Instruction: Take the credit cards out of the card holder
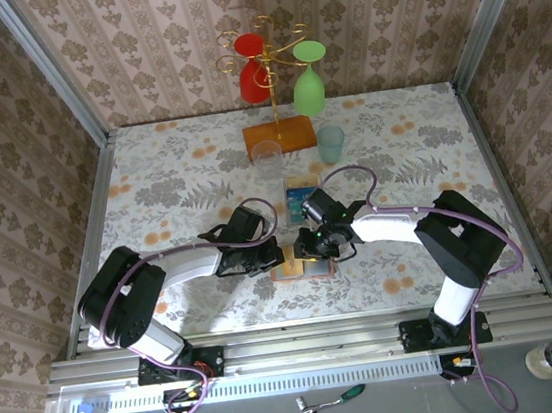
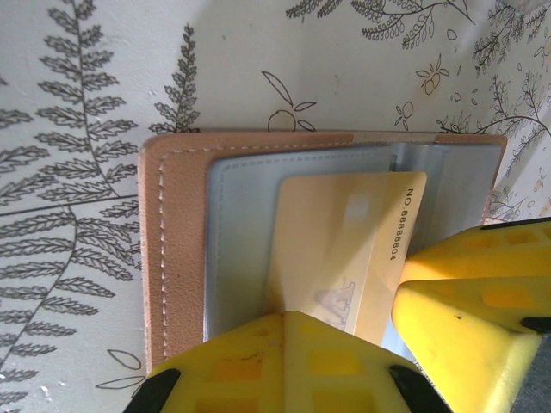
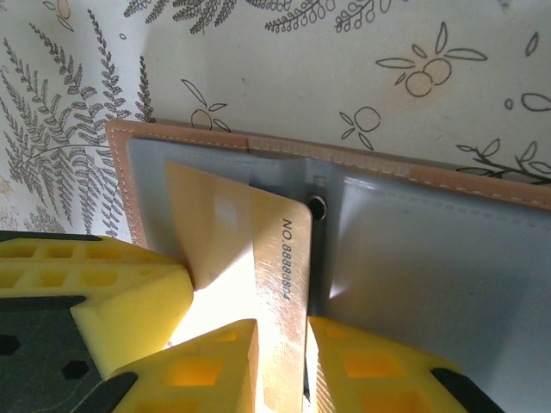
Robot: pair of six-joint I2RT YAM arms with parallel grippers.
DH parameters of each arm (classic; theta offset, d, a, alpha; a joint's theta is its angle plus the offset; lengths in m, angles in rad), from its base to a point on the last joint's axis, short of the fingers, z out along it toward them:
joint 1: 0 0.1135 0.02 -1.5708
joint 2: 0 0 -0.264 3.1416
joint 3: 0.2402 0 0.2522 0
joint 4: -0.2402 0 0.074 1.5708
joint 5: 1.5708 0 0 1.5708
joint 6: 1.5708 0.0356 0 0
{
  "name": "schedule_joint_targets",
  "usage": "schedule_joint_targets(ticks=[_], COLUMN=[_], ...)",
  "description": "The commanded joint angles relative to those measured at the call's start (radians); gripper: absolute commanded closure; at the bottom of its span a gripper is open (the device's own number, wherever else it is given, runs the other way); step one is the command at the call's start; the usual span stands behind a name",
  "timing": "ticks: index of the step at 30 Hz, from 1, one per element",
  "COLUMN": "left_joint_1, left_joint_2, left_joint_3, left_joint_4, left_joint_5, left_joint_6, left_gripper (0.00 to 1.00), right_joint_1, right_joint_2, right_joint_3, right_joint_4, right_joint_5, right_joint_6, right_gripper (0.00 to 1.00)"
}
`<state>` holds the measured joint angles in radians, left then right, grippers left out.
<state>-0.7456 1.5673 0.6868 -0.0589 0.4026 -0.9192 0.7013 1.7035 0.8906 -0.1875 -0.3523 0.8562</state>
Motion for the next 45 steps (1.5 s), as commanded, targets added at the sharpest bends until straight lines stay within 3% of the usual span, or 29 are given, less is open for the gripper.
schedule_joint_targets(ticks=[1,13,33,45], left_joint_1=[-0.007,-0.007,-0.006,0.001], left_joint_2=[0.015,0.013,0.002,-0.027], left_joint_3=[-0.023,-0.028,-0.029,-0.065], left_joint_4=[-0.002,0.000,-0.021,-0.025], left_joint_5=[-0.013,-0.013,-0.019,-0.030], left_joint_6=[0.006,0.003,0.007,-0.005], left_gripper=[0.98,0.98,0.97,0.97], right_joint_1=[0.006,0.005,-0.003,-0.032], right_joint_2=[-0.007,0.028,-0.046,-0.086], right_joint_3=[-0.014,-0.023,-0.044,-0.053], right_joint_4=[0.047,0.048,0.017,-0.060], right_joint_5=[-0.043,-0.043,-0.002,0.019], right_joint_6=[0.018,0.019,0.008,-0.032], right_gripper=[0.77,0.76,0.90,0.93])
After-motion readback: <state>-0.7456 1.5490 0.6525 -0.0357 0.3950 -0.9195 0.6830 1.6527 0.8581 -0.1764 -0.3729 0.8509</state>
